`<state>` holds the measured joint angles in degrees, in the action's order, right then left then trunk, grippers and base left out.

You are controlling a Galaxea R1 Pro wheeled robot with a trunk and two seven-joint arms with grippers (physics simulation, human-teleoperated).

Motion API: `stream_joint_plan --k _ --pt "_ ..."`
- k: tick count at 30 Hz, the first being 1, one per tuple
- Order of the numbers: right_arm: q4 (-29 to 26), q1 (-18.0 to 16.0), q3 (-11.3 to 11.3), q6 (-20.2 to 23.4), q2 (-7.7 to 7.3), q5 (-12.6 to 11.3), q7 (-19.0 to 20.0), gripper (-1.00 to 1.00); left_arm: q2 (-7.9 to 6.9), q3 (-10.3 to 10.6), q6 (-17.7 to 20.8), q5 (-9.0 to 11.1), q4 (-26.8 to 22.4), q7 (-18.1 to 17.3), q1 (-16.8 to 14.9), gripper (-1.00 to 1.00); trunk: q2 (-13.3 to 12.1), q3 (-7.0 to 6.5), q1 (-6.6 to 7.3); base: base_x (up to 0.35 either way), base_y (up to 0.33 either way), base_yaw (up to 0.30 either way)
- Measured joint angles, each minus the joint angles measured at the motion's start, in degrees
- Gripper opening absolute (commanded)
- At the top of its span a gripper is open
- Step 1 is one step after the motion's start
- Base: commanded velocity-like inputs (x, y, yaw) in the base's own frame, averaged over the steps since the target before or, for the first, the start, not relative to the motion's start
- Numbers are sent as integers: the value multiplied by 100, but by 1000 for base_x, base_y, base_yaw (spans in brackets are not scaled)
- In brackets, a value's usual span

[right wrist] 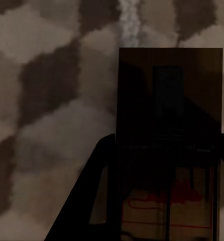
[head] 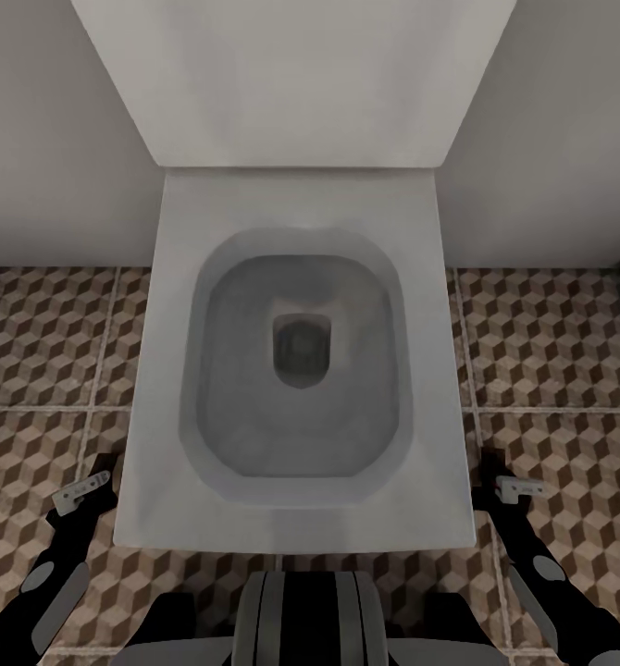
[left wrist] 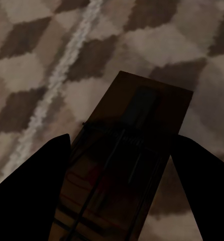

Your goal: Take the four mousetraps from the cabinet in the bathroom and place them on the bathroom floor. Make sure all four end up on the same floor surface, and ensure that at least two of them are either under or directly next to the same bathroom sink.

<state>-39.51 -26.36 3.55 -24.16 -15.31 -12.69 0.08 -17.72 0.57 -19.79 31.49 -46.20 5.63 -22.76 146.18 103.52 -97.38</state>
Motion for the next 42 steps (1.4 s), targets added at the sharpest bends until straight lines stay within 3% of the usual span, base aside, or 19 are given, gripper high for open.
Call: stream_joint_plan --k 4,18,24,28,30,36,42 --pt "2 2 0 0 0 -1 -5 -100 0 0 1 1 -1 0 0 -100 5 88 -11 0 0 0" --pt "6 1 -5 6 0 -1 -26 -100 0 0 0 1 -1 0 0 -100 5 89 -10 0 0 0" --pt "4 1 -2 -31 0 6 -492 -100 -4 -2 -30 8 -1 0 0 -100 5 89 -10 0 0 0" --pt "3 2 2 -52 0 18 -579 -100 -5 -27 -263 18 -1 7 0 -100 5 89 -10 0 0 0" --pt "3 2 2 -54 0 20 -592 -100 -9 -83 -367 25 -1 13 0 -100 5 89 -10 0 0 0" --pt "3 2 3 -57 0 23 -603 -100 6 -580 -521 26 -2 18 0 -100 5 89 -10 0 0 0" --pt "3 2 3 -55 0 23 -604 -100 11 -676 -532 13 -2 31 0 -100 5 89 -10 0 0 0"
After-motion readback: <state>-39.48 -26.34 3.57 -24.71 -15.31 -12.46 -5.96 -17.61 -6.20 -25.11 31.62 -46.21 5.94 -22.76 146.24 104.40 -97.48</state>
